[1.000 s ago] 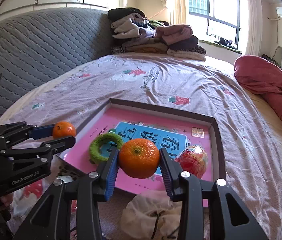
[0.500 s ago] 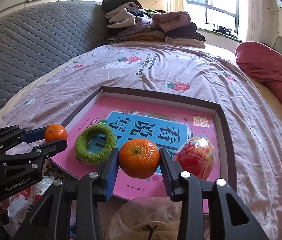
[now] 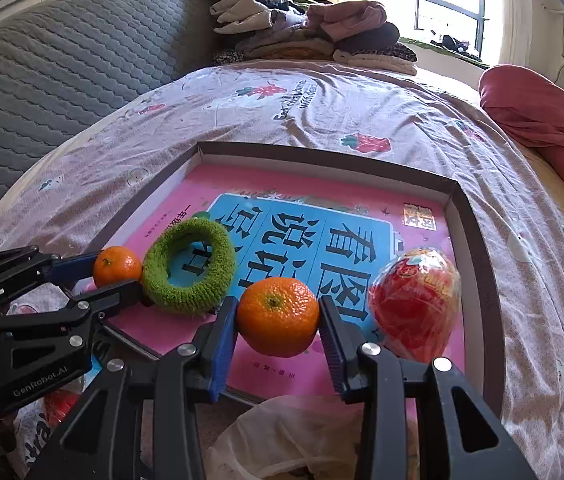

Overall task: Organize objects
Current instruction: 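Carry the orange in the left tool over the box while the right tool carries its orange, then open the left tool to drop its orange in the box while the right tool releases its orange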

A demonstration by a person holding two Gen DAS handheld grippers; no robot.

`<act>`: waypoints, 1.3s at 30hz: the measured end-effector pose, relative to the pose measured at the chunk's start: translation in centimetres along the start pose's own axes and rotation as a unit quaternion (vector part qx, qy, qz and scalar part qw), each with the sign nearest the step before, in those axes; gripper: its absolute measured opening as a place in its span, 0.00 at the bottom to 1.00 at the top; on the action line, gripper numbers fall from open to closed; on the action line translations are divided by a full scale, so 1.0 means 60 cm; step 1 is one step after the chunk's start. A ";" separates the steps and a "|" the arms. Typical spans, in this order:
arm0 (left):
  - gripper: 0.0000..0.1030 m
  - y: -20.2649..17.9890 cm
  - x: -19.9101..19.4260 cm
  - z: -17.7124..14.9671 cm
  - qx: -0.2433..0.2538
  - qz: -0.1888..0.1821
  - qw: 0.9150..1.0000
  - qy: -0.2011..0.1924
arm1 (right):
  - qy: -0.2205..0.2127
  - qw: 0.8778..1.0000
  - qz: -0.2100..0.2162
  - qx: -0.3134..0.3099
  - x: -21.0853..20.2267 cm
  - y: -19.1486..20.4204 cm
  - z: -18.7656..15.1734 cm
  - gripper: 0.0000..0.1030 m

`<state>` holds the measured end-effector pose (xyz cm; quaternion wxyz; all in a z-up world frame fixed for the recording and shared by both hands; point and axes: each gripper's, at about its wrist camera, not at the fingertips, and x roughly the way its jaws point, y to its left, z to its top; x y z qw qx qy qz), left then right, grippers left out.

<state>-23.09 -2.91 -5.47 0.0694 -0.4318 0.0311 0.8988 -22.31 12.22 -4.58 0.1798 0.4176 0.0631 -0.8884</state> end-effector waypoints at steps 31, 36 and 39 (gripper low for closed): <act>0.44 0.008 0.001 0.009 -0.009 -0.010 1.000 0.005 | 0.017 1.000 -0.012 -0.005 0.004 0.002 0.001 0.42; 0.49 0.010 -0.004 0.009 -0.012 -0.012 1.000 0.001 | 0.013 1.000 -0.011 0.000 -0.005 -0.003 0.004 0.45; 0.51 0.009 -0.012 0.011 -0.013 -0.011 1.000 -0.006 | 0.005 1.000 -0.011 0.003 -0.015 -0.007 0.009 0.46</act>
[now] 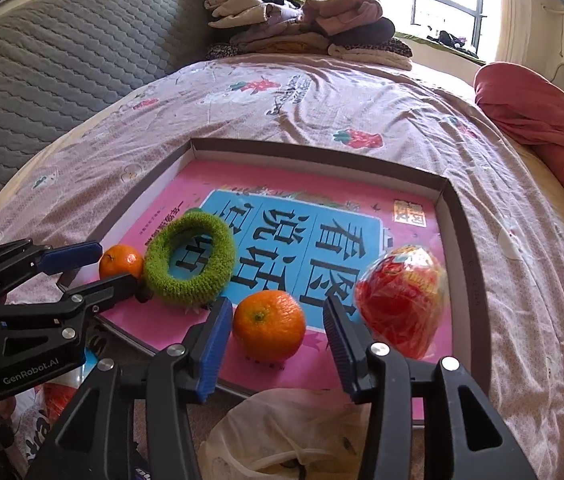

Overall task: Organize objects
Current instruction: 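Open the left tool to drop its orange in the box while the right tool releases its orange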

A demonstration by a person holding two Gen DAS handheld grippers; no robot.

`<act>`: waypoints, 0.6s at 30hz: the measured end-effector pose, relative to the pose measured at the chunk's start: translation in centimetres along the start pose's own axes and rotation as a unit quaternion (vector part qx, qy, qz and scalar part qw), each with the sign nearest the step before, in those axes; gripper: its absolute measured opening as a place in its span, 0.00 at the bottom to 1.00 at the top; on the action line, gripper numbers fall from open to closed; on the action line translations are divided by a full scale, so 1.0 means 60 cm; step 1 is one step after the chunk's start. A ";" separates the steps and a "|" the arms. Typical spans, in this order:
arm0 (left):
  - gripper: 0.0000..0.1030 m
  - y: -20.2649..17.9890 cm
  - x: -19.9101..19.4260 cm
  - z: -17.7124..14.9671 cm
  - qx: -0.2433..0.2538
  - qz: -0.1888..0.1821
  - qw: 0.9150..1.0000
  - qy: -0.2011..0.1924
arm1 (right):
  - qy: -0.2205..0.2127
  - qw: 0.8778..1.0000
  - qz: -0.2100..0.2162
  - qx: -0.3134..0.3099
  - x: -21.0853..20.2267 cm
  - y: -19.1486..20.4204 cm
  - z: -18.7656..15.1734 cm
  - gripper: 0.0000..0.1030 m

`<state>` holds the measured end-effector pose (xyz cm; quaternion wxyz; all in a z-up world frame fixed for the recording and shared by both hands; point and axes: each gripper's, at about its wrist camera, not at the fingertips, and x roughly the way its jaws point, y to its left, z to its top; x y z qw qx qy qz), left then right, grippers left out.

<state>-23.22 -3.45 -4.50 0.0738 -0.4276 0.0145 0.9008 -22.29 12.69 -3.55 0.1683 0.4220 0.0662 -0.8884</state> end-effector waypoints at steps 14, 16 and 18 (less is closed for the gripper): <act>0.60 -0.002 -0.079 0.023 -0.006 -0.001 0.999 -0.044 | -0.056 0.998 0.007 0.003 -0.084 -0.011 0.029 0.50; 0.60 -0.004 -0.087 0.023 -0.005 0.002 0.999 -0.045 | -0.064 0.998 0.004 0.001 -0.096 -0.010 0.031 0.50; 0.62 -0.006 -0.095 0.022 -0.006 0.007 0.999 -0.049 | -0.072 0.997 -0.002 -0.006 -0.109 -0.007 0.032 0.51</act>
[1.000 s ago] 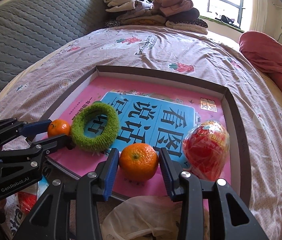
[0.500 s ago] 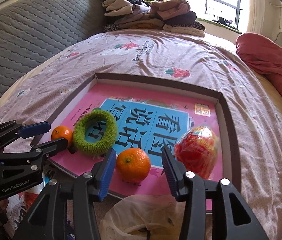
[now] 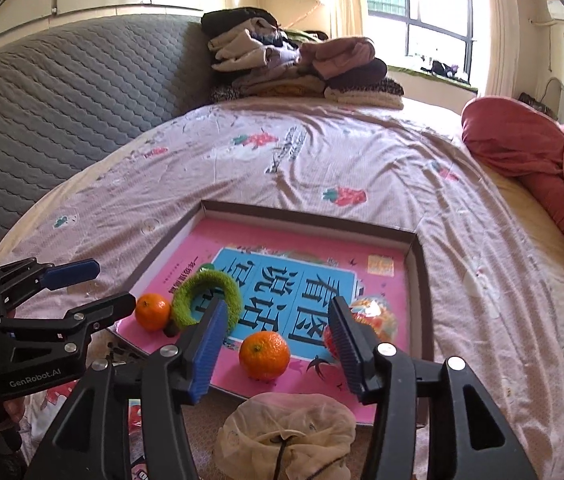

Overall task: Organize objects
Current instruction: 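Open the left tool to drop its orange in the box while the right tool releases its orange, then withdraw the left tool toward the red net package while the right tool approaches the cloth bag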

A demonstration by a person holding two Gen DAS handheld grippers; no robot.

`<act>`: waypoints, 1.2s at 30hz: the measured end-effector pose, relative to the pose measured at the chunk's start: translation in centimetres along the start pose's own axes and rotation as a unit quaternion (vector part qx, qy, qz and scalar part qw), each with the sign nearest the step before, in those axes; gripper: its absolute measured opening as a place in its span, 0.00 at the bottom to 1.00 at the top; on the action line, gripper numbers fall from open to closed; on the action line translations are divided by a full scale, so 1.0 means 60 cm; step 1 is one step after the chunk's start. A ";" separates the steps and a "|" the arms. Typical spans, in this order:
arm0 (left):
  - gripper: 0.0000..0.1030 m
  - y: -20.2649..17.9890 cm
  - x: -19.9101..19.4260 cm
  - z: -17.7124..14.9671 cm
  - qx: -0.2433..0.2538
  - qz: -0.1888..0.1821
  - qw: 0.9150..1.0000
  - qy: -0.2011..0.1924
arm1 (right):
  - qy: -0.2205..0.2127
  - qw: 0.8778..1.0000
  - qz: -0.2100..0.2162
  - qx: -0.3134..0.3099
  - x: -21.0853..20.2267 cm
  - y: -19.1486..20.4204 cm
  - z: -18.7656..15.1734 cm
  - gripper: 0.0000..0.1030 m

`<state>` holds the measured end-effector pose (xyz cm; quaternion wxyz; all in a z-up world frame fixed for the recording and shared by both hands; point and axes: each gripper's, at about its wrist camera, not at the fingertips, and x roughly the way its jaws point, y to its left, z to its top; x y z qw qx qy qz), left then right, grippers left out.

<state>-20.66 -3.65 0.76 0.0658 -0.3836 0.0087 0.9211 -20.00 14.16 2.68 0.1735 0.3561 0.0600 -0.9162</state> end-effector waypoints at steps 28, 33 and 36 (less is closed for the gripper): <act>0.72 -0.013 -0.108 -0.010 -0.016 0.019 0.999 -0.042 | -0.068 0.996 -0.019 -0.045 -0.132 0.029 -0.011 0.58; 0.72 -0.023 -0.123 -0.015 -0.016 0.013 0.999 -0.049 | -0.072 0.996 -0.019 -0.043 -0.147 0.028 -0.022 0.58; 0.72 -0.035 -0.131 -0.020 -0.010 0.012 0.999 -0.052 | -0.078 0.996 -0.020 -0.040 -0.157 0.027 -0.031 0.59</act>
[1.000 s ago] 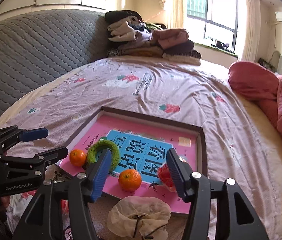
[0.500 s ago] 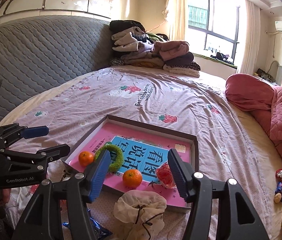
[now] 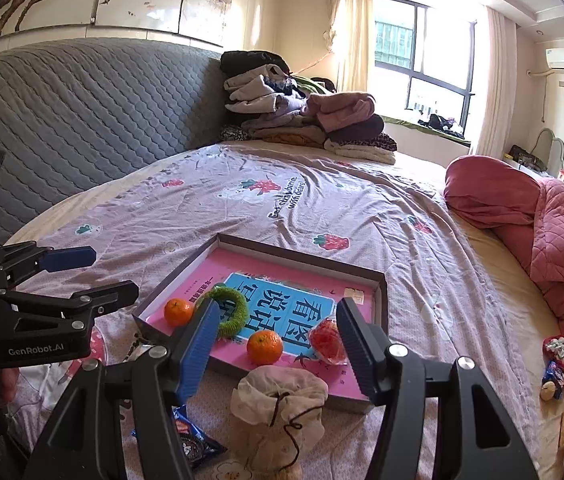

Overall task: Organize objects
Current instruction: 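Withdraw the left tool toward the red net package while the right tool approaches the cloth bag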

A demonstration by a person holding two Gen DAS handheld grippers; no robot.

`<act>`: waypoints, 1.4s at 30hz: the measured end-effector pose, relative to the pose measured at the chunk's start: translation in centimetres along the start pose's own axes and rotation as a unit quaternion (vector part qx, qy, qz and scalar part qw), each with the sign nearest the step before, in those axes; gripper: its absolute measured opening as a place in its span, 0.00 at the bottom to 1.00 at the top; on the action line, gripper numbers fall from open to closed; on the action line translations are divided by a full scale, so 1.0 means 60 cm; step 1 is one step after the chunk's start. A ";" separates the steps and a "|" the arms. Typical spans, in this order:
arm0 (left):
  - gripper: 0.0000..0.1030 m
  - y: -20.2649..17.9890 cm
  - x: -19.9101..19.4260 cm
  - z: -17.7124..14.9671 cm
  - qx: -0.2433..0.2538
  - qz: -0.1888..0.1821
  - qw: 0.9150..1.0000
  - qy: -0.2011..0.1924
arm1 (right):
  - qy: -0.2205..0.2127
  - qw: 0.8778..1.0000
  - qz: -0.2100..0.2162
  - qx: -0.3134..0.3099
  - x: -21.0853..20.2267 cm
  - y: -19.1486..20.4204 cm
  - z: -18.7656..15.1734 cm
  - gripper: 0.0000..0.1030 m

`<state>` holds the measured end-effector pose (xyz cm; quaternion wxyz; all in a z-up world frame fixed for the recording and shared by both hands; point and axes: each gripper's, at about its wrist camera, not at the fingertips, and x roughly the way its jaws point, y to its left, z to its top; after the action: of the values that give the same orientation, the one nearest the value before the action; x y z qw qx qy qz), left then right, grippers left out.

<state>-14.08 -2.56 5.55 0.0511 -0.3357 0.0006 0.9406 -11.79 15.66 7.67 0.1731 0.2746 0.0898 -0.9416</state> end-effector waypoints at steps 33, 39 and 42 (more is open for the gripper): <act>0.72 -0.019 -0.023 -0.048 -0.002 -0.002 1.000 0.020 | 0.004 1.000 0.006 0.018 -0.037 -0.016 -0.042 0.59; 0.72 -0.018 -0.018 -0.057 -0.004 -0.004 1.000 0.030 | 0.013 1.000 0.013 0.025 -0.032 -0.019 -0.053 0.59; 0.72 -0.020 -0.016 -0.063 -0.003 -0.003 0.999 0.035 | 0.017 0.999 0.013 0.026 -0.030 -0.018 -0.058 0.59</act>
<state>-10.87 -1.62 3.27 0.0534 -0.3682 -0.0013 0.9282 -9.11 18.09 5.86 0.1766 0.2958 0.0645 -0.9366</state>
